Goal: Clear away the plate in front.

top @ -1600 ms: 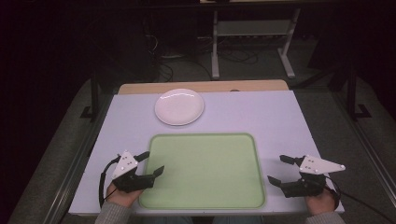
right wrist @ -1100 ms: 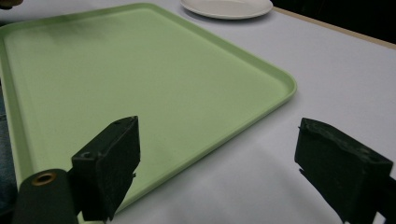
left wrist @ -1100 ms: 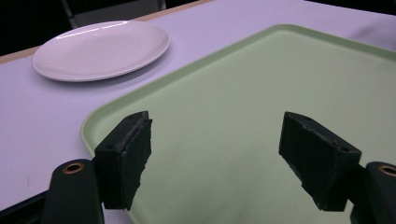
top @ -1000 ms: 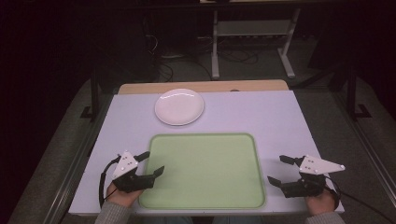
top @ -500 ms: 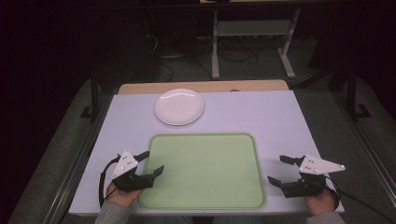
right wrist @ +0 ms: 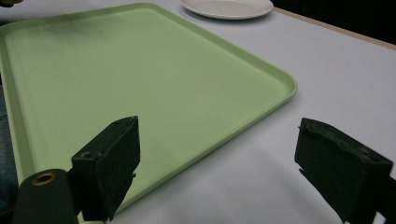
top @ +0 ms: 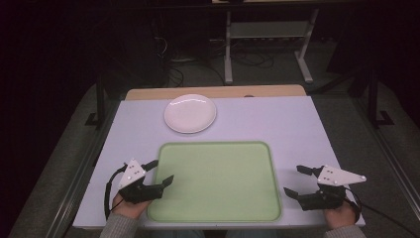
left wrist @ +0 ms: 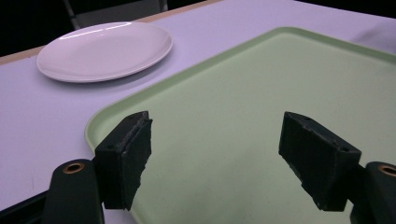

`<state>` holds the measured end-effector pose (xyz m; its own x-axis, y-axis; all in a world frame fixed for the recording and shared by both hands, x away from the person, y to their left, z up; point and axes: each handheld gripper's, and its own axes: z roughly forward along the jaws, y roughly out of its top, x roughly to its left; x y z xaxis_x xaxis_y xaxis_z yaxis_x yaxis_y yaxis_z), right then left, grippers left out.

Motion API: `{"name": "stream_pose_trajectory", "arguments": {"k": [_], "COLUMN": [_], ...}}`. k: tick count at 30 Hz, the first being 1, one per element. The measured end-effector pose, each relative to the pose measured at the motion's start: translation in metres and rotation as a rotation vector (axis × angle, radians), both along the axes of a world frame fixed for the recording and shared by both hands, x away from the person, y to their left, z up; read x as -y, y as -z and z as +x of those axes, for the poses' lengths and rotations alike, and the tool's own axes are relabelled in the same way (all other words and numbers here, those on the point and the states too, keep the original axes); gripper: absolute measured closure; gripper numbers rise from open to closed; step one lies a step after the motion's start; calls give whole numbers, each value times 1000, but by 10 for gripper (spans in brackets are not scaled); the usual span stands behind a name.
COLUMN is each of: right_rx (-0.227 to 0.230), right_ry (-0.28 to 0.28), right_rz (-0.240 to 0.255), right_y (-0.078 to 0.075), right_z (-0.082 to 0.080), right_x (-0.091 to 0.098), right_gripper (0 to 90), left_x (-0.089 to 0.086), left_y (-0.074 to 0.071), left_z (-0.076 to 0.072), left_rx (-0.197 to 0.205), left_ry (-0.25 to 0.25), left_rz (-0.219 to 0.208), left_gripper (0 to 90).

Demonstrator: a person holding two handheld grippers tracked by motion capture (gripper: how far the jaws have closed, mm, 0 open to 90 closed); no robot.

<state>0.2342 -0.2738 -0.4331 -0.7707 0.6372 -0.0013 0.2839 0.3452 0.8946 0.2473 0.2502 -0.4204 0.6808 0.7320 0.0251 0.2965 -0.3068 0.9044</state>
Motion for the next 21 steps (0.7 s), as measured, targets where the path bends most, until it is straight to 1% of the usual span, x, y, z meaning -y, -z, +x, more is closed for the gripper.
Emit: {"name": "stream_pose_trajectory", "arguments": {"k": [2,8,10,14,21], "right_rx": [1,-2,-2,-1,4], "right_ry": [1,6,8,8,9], "right_rz": [0,-1,0,1,2], "right_y": [0,1,1,0,0], "right_z": [0,0,0,0,0], "right_x": [0,0,0,1,1], "right_gripper": [134,134,134,134,134], "left_x": [1,0,0,-1,1], "left_y": [-1,-6,-8,-12,-18], "left_z": [1,5,6,9,14], "left_rx": [1,-3,-4,-23,-16], "left_ry": [2,4,5,10,14], "left_rz": [3,-13,-28,-73,-59], "left_gripper": [249,248,248,248,248]}}
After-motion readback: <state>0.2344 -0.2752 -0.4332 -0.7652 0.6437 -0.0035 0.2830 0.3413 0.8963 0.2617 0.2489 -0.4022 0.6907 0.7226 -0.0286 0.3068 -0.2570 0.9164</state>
